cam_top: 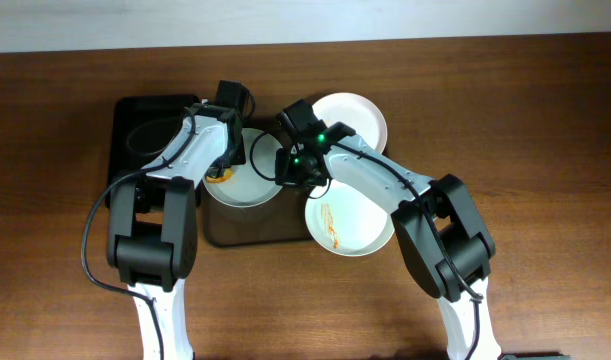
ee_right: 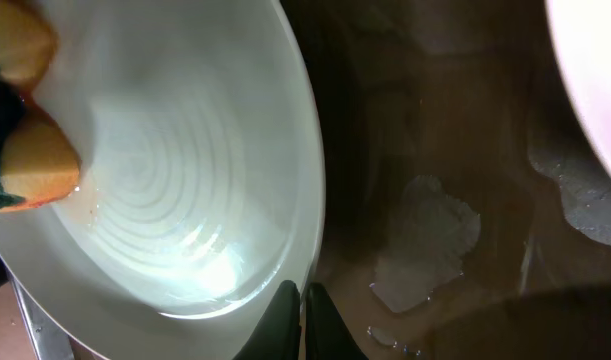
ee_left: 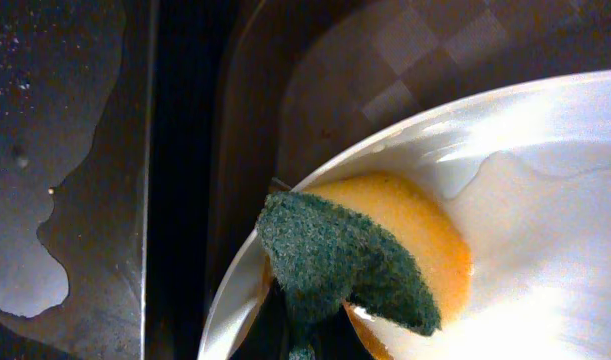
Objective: Clean dirty plates on tray and stack at the side
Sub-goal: 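Scrub the left white plate with the sponge while right gripper holds it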
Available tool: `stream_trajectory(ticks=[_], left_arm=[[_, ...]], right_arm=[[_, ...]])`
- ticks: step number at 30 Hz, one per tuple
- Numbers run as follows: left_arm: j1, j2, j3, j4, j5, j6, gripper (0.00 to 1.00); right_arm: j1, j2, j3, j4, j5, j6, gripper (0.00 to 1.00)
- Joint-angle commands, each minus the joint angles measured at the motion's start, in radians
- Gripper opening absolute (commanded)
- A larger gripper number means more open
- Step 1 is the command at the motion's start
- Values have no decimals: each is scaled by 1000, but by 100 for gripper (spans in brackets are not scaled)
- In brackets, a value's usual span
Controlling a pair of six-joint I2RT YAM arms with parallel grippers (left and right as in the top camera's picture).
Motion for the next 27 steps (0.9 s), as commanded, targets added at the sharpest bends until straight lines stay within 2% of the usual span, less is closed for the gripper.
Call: stream_trajectory(ticks=[1,2,4,6,10,11,14,18,20,21,24,25,27], left_arm=[[38,101,-68,-47,257,209,1],[37,101,-68,-56,369,296,1],[37,101,-68,-114,682,555,1],[37,101,-68,-156,763,641,1],[39,101,-67,-130,777,658,1],[42,101,-67,-106,778,638,1],[67,101,-67,38,771,463,1],[100,101,-67,180,748,364,1],[103,101,-67,206,597,246,1],[103,101,-67,187,470,174,1],[102,101,-67,79,245,39,1],[102,101,-67,-13,149,0,1],[102,100,-67,-87,71,0,1]], right_arm=[[-11,11,-13,-26,22,-31,4],[-11,11,-13,-26,22,-31,4],[-11,11,-13,-27,21,-31,4],[-11,11,-13,-27,21,-31,4],[-11,11,-13,-27,17,-31,4],[-11,11,-13,-27,14,-31,4],[-10,11,-13,-27,14,-31,4],[-10,18,-13,-26,3,-31,4],[-11,18,-13,-26,3,-31,4],[-11,18,-13,-26,3,-31,4],[-11,18,-13,-24,3,-34,4],[-11,18,-13,-20,3,-34,4],[-11,18,-13,-19,3,-34,4]])
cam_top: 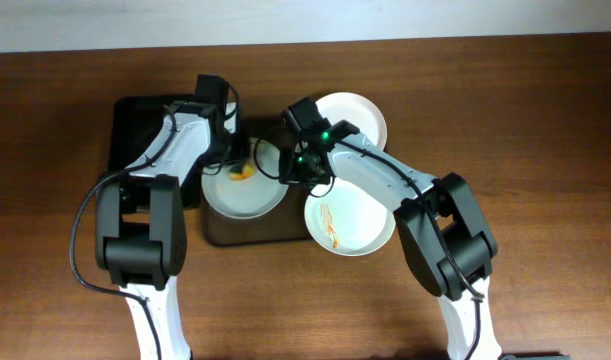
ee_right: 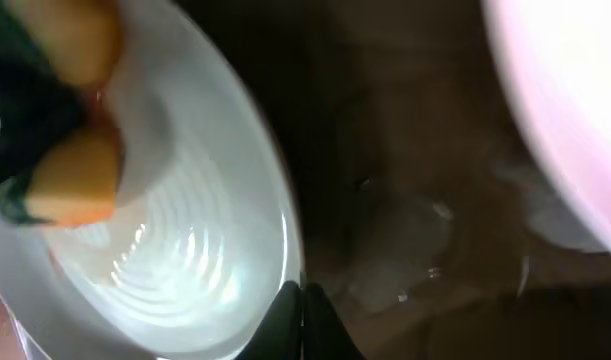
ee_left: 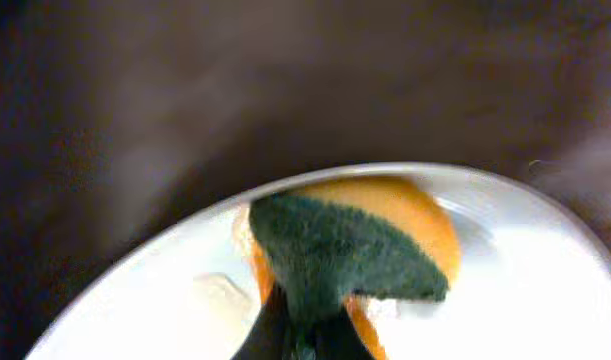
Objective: Clean dirty plates on tray and stack at the side
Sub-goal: 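Scrub the left white plate with the sponge while right gripper holds it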
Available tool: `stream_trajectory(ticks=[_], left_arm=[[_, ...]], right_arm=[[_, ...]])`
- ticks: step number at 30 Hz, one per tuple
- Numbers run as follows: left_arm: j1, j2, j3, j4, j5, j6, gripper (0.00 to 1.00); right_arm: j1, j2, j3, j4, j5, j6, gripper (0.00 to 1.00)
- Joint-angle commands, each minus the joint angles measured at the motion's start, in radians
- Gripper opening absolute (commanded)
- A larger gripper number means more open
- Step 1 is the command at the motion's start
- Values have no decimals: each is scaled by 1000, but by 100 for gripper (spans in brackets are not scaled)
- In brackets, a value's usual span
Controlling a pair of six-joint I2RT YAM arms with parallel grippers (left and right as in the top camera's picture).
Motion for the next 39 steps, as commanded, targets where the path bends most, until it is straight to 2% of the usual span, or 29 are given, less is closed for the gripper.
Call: stream_trajectory(ticks=[1,3,5,6,9,11,16,24,26,28,31,36,39], left_arm=[[29,105,-72,-135,-437,-91,1],[29,105,-72,-195,-486,-90,1],[29,105,-72,-248,-469,-79,1],[29,105,-72,-259,-415,-14,1],[29,105,-72,-254,-68,274,1],[27,105,-72,-247,72,365,1],[27,105,-72,-247,88,369,1],[26,105,-72,-202,89,383,1],[28,105,-72,-182,89,380,1],[28,105,-72,-150,89,343,1],[28,105,-72,-122,95,341,1],[65,105,-62,-91,95,330,1],[83,105,-33,-122,101,330,1]], right_arm=[[3,20,-8,-19,11,-14,4],[3,20,-8,-19,11,-14,4],[3,20,-8,-18,11,-14,4],[3,20,-8,-16,11,-14,4],[2,20,-8,-4,10,-14,4],[-8,20,-8,-3,3,-14,4],[-69,21,-8,35,-65,-42,4],[-67,103,-8,33,-201,-66,5],[-65,103,-8,19,-202,-66,23],[-60,103,-8,0,-201,-66,31],[-55,103,-8,-3,-197,-66,31],[-55,103,-8,5,-197,-63,4],[-55,103,-8,31,-197,-57,4]])
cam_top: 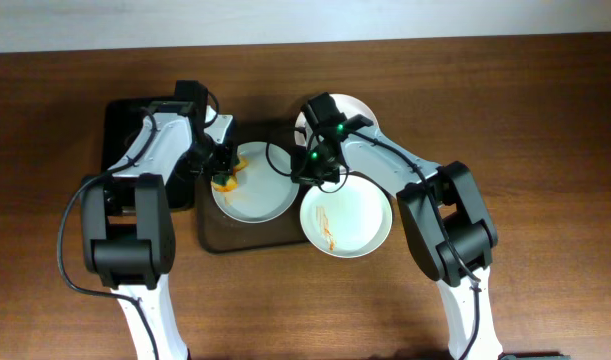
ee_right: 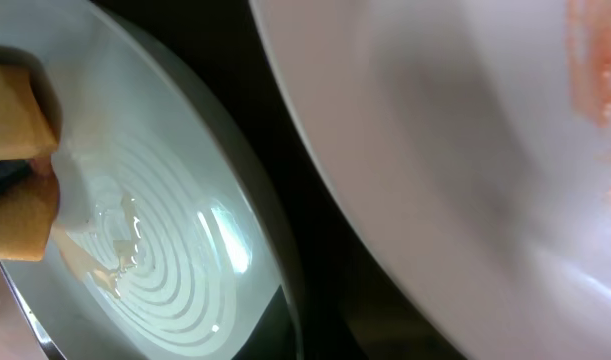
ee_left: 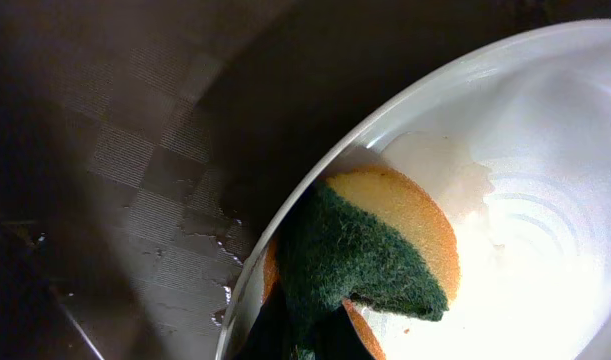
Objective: Clean dirty plates on tray and stack at the side
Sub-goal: 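Scrub the left white plate with the sponge while right gripper holds it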
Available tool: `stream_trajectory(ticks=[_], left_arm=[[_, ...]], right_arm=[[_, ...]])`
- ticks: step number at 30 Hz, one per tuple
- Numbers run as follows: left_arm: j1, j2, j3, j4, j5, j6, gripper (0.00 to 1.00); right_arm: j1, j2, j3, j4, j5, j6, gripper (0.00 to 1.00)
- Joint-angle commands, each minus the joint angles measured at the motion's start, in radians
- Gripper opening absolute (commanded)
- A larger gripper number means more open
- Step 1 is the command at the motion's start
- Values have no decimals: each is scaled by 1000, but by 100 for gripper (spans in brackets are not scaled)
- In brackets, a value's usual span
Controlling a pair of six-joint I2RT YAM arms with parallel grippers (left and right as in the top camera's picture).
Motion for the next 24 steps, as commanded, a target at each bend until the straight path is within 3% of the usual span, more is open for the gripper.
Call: stream_trajectory(ticks=[1,5,7,8,14,19,22,24], left_arm=[[10,111,-5,-66,8,-17,1],[8,107,111,-245,116,-12,1],[8,107,112,-264,239,92,1],[8,107,107,-259,283,134,1],[8,108,50,-84,264,104,1],[-11,108,50,122,-137,-219,1],[-55,107,52,90,-423,-384,1],[-85,106,52,46,-503,-388,1]], right_arm=[[27,41,-16,34,-13,18,4],[27,41,-15,53,-13,34,4],[26,41,-15,56,-13,34,4],[26,41,-15,56,-13,34,4],[18,41,-15,55,-17,34,4],[15,41,-15,55,-17,34,4],[15,41,-15,55,-16,34,4],[15,41,-15,55,-16,34,4]])
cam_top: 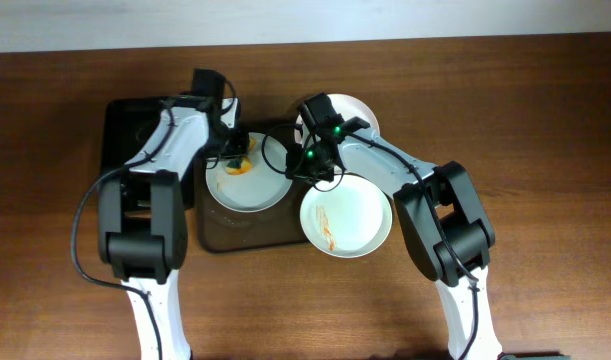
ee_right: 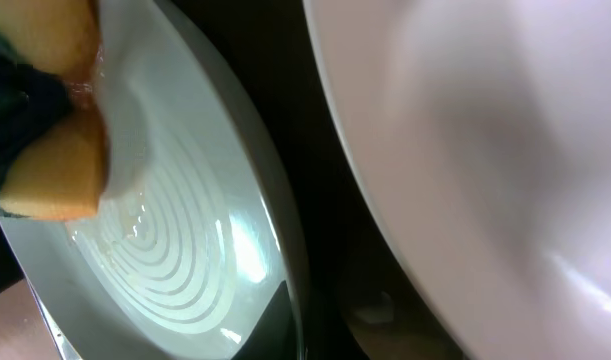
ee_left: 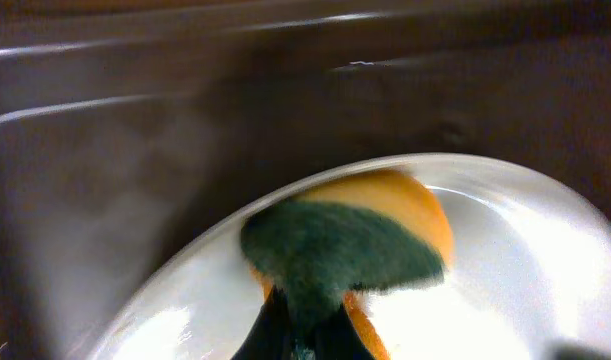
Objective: Clean dirty plates on tray and stack at the side
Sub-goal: 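Scrub the left white plate with the sponge while right gripper holds it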
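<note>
A white plate (cam_top: pixel 255 190) lies on the dark brown tray (cam_top: pixel 245 232). My left gripper (cam_top: pixel 235 155) is shut on a green-and-orange sponge (ee_left: pixel 340 245) pressed onto the plate's far part (ee_left: pixel 505 280). From the right, my right gripper (ee_right: pixel 290 320) is shut on the plate's rim (ee_right: pixel 285 250). In the right wrist view the sponge (ee_right: pixel 45 190) sits at the far side of the ringed, wet plate. A second plate (cam_top: pixel 350 215) with an orange smear lies half off the tray's right corner.
A third white plate (cam_top: pixel 360 108) lies behind the right arm on the wooden table. A black tray (cam_top: pixel 135 130) with wet patches sits left of the brown tray. Both arms cross over the tray area.
The sponge in my left gripper has gone from the plate's left edge to its far part. My right gripper still pinches the rim at the right.
The sponge was first at the plate's left rim, then on its far part, then at the left edge again, and now on the far part. My right gripper held the rim at every moment. The plate shifted a little on the tray.
</note>
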Available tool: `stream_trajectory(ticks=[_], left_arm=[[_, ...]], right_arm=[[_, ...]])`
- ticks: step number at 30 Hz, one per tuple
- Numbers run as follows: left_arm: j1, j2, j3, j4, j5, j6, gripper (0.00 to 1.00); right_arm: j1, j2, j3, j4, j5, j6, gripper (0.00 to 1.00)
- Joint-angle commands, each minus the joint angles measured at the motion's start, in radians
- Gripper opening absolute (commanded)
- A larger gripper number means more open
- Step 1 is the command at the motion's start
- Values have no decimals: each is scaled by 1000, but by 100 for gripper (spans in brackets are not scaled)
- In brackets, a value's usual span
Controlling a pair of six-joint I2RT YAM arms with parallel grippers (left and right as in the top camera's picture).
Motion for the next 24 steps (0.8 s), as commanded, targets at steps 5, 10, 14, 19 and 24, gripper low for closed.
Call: stream_trajectory(ticks=[5,10,14,19,24], left_arm=[[-114,60,-30,-243,-417,32,1],[-106,60,-30,-381,-196,166,1],[-55,60,-30,-420,51,296,0],[12,60,-30,-356,338,469,1],[75,60,-30,-200,384,386,0]], right_arm=[[5,35,-11,-12,-13,-15,4],[0,35,-11,-12,-13,-14,4],[-3,35,-11,-12,-13,-14,4],[-3,35,-11,-13,-13,-14,4],[-3,35,-11,-13,-13,-14,4]])
